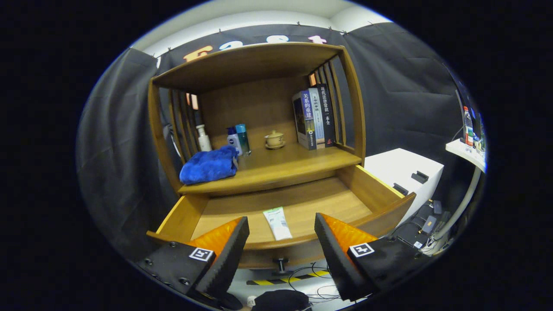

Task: Pull open the drawer, take out the items inside it, and place them on the countertop above the cabinet.

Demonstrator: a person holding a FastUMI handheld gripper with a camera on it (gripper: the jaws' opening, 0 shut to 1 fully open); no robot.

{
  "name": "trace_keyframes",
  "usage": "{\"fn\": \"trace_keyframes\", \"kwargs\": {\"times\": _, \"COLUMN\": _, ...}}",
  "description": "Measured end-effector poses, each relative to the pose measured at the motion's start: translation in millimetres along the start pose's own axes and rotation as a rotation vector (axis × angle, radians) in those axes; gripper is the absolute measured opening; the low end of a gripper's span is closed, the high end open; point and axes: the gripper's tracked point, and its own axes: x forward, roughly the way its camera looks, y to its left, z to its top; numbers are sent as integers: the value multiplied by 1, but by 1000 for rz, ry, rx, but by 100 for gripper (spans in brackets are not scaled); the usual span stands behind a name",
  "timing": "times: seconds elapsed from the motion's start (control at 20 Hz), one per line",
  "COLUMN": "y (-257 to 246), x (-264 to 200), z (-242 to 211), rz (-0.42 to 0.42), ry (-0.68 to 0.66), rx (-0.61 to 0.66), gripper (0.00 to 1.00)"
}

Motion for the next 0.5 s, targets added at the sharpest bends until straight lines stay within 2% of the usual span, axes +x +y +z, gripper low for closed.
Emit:
{"fn": "trace_keyframes", "kwargs": {"times": 0.15, "y": 6, "x": 22, "z": 12, "rz": 12, "ry": 82, "rx": -8, "gripper": 99}}
{"fn": "trace_keyframes", "kwargs": {"times": 0.3, "y": 10, "x": 52, "z": 24, "rz": 26, "ry": 142, "rx": -104, "gripper": 99}}
{"fn": "trace_keyframes", "kwargs": {"times": 0.4, "y": 18, "x": 74, "z": 20, "rz": 48, "ry": 225, "rx": -159, "gripper": 99}}
{"fn": "trace_keyframes", "kwargs": {"times": 0.5, "y": 27, "x": 96, "z": 9, "rz": 75, "ry": 333, "rx": -160, "gripper": 99}}
